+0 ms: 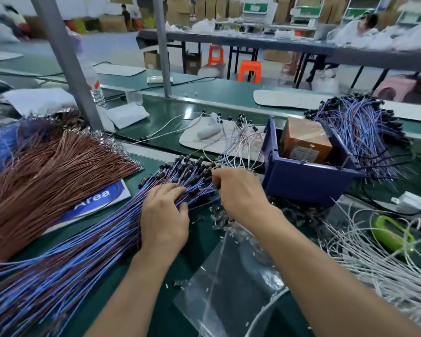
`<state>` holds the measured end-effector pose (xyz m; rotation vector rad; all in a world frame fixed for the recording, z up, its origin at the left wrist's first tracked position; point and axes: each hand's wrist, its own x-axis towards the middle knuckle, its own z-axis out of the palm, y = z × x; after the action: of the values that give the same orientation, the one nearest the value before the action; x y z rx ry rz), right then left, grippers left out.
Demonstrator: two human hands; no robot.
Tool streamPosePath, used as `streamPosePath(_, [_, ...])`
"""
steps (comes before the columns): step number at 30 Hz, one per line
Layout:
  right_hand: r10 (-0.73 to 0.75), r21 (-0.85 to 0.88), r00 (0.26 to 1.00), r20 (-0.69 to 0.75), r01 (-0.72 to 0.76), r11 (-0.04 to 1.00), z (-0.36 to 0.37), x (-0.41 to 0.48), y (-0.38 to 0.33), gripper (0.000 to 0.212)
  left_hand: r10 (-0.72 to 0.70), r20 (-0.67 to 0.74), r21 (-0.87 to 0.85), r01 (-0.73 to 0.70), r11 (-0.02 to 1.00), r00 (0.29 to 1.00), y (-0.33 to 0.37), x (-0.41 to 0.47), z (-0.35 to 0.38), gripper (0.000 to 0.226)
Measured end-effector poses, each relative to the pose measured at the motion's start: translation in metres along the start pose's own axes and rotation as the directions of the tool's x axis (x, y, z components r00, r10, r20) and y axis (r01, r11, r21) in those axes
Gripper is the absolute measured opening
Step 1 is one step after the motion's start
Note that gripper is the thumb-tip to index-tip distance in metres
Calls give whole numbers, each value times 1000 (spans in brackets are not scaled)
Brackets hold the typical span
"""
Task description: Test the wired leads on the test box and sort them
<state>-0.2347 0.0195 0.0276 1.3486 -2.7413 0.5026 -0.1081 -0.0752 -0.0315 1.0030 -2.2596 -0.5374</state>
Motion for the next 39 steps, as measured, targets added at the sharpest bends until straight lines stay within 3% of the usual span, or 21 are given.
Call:
streamPosePath(2, [16,36,998,-66,-13,999,-12,-4,4,26,0,-7,-10,0,1000,1000,-1,1,1,34])
streamPosePath(4, [104,249,988,-118,-72,966,-27,-13,10,18,1,-21,-32,-2,999,1000,-2,1,2,29])
streamPosePath(7, [280,644,956,-89,-159,748,-49,-31,19,17,2,-33,-61,-4,998,999,-3,0,3,18])
streamPosePath(9, [404,863,915,-20,-189,469,-60,-43,24,18,14,-40,-83,-17,996,999,-5,0,4,16])
streamPosePath(10, [467,950,884,24,-166,264,-64,-48,26,18,24,-48,-93,-28,995,999,-6,-1,4,17])
streamPosePath(12, [516,979,843,149,-50,-199,-73,-56,32,20,41,-63,-100,-47,994,997,-6,-2,4,20])
streamPosePath(13, [491,923,847,205,-1,-384,-76,-59,34,24,49,-65,-100,-55,993,997,-6,-2,4,20])
streamPosePath(14, [451,860,858,247,20,-510,-79,-63,36,30,63,-63,-102,-69,992,996,-6,-3,4,20])
streamPosePath(16, [372,783,884,284,10,-622,-85,-70,40,41,89,-47,-103,-94,990,995,-6,-4,3,20])
streamPosePath(18, [356,792,902,242,28,-610,-94,-78,50,44,85,-15,-121,-87,989,996,-8,-3,1,20])
streamPosePath(21, [443,890,891,98,121,-439,-117,-91,72,40,80,-15,-151,-81,985,997,-9,0,-4,20])
streamPosePath(23, [474,937,880,30,139,-319,-128,-99,87,24,109,-55,-195,-118,974,993,-4,-2,-10,22])
streamPosePath(25, [458,952,889,9,133,-277,-130,-105,96,5,83,-3,-351,-79,933,997,5,-5,-17,29])
streamPosePath(28, [443,947,896,19,126,-296,-121,-112,107,27,16,244,-608,140,781,970,17,-7,-24,36])
streamPosePath(30, [451,969,892,2,110,-222,-111,-117,109,30,53,415,-701,282,655,908,18,-6,-31,32])
streamPosePath(33, [483,991,875,-37,-30,130,-96,-124,108,33,102,567,-778,491,393,817,20,-4,-36,36])
streamPosePath(35, [442,951,896,-40,-102,293,-85,-127,105,28,84,598,-786,563,254,797,28,-6,-35,23])
streamPosePath(37, [394,936,919,3,-141,323,-75,-131,99,26,91,625,-767,587,259,776,42,-8,-31,18])
streamPosePath(39, [359,919,932,49,-183,349,-67,-133,91,25,145,644,-747,578,328,751,61,-8,-26,19])
